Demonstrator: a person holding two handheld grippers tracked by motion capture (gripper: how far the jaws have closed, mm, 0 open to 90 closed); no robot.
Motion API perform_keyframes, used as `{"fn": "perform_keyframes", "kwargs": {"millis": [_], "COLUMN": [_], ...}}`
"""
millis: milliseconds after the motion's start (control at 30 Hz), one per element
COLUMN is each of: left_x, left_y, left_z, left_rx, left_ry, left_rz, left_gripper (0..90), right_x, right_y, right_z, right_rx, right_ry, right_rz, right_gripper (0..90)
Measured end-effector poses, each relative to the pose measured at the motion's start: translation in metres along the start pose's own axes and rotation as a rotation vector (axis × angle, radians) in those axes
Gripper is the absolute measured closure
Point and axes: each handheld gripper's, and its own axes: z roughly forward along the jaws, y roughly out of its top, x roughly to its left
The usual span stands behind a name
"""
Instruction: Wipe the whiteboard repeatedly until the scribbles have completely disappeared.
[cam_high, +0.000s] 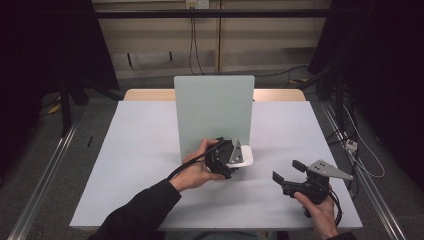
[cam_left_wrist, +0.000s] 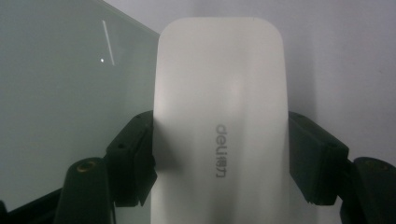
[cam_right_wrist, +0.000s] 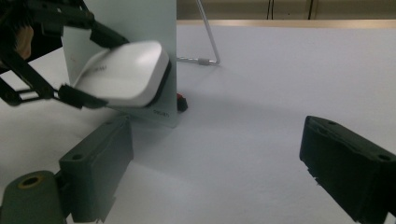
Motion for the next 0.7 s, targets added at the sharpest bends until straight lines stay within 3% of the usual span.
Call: {"fn": "perform_keyframes", "kwargs": {"millis": [100,167,300,467,700], "left_x": [-0.004,-0.007,-0.005,-0.004,-0.010], "left_y": [-0.002,-0.002,-0.001,0.006,0.008], "left_z": [0.009,0.011,0.010,0.008,0.011], "left_rx": [0.045,0.050,0.038,-0.003,-0.001], "left_ry": [-0.069,-0.053,-0.058,-0.011,0.022], "left_rz": [0.019,0.032,0.018,0.014,0.054], "left_gripper": [31.1,31.1,31.1,31.1,31.1], "right_x": [0.000,0.000,0.000,0.000,0.000], "right_y": [0.000,0.000,0.000,0.000,0.000], "right_z": [0.000,0.000,0.000,0.000,0.000], "right_rx": [-0.001,-0.003,-0.002,-0.002,-0.002], "right_ry": [-0.001,0.000,0.001,0.001,0.002], "right_rz": [0.001,-0.001,0.000,0.001,0.001], "right_gripper": [9.4,9.4,9.4,9.4,9.4]}}
